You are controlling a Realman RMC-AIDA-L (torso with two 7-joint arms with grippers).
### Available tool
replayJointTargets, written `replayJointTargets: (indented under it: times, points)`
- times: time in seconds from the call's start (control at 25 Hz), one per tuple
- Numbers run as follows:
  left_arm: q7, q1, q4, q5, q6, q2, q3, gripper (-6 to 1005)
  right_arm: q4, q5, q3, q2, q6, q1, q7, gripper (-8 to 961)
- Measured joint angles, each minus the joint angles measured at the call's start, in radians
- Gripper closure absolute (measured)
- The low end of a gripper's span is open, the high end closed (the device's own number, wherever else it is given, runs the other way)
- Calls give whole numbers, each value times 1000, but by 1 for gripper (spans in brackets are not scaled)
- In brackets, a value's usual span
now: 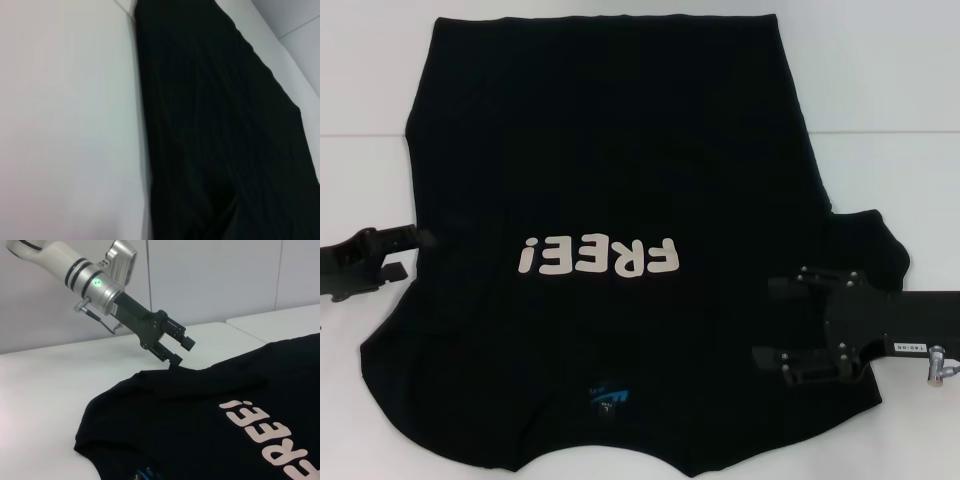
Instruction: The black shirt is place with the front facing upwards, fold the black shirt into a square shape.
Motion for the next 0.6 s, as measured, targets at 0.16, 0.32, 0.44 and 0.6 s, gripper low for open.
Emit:
replayJointTargets:
  times: [0.16,0.32,0.44,0.6]
  points:
    - [3,-3,-1,0,-9,-3,23,254,0,0,0,0,-2,-4,3,19]
    - [3,-5,-6,0,-9,-4,34,253,0,0,0,0,-2,-8,0,19]
    - [4,-5,-8,0,-6,-4,34,253,0,0,0,0,-2,-9,0,19]
    - [4,-5,-8,0,8,-4,35,252,0,0,0,0,-4,-9,0,19]
